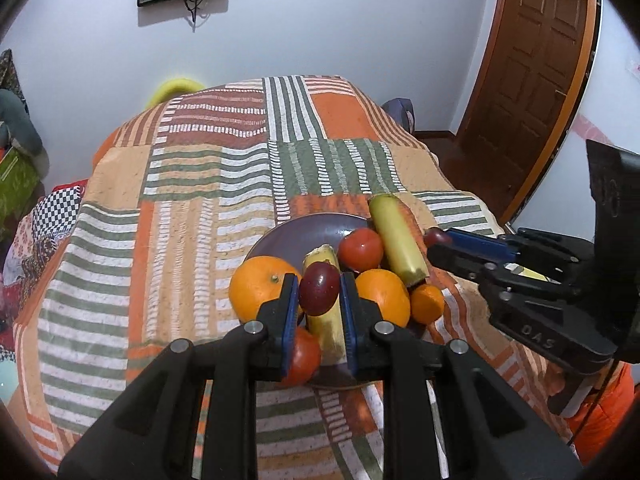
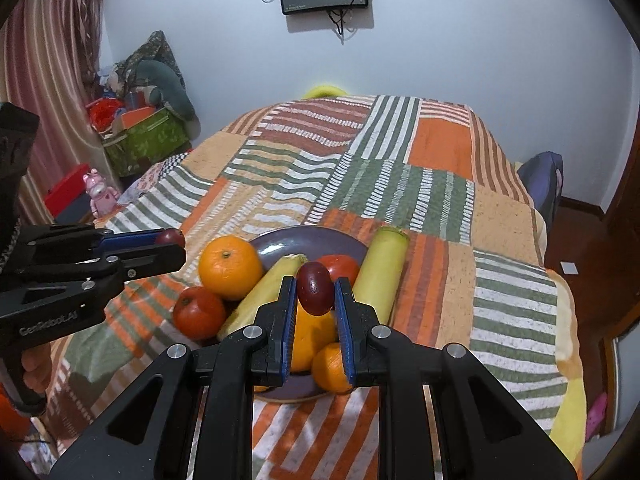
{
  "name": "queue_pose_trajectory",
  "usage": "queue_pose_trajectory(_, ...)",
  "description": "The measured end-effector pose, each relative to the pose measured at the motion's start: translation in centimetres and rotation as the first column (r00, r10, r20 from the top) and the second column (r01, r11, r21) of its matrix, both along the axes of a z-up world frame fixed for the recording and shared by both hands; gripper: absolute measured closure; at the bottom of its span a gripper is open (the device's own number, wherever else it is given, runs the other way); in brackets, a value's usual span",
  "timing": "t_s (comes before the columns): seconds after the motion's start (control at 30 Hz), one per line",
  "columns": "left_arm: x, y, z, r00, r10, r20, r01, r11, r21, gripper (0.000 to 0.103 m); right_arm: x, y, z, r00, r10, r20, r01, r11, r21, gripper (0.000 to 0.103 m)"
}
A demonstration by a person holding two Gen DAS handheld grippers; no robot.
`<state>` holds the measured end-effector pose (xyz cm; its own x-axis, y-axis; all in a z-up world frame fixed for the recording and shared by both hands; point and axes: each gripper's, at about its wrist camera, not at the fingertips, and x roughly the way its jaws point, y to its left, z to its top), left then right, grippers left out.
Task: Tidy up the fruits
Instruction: 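Drop the grape onto the plate with the right gripper while the left drops its grape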
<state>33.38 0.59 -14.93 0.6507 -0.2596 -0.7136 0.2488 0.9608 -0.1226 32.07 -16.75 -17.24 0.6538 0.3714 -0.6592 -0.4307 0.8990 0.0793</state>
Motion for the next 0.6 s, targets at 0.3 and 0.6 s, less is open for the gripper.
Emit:
queue_pose_trajectory(0.3,2.1,-1.0,-2.8,0.998,-0.012,-0.056,0.012,1.0,0.016,0.083,2.1,-0.1,-2.2,0.999,-0.006,-0.054,0.005,1.0,-0.007,0.085)
queue_pose_trajectory(0.6,3.2,-1.5,-4.3,0.995,-0.011,-0.097,0.013,1.0,0.024,0.081,2.8,0.3,-3.1,0.997,0.005,-0.075,-0.007,1.0,-0.022,0.085)
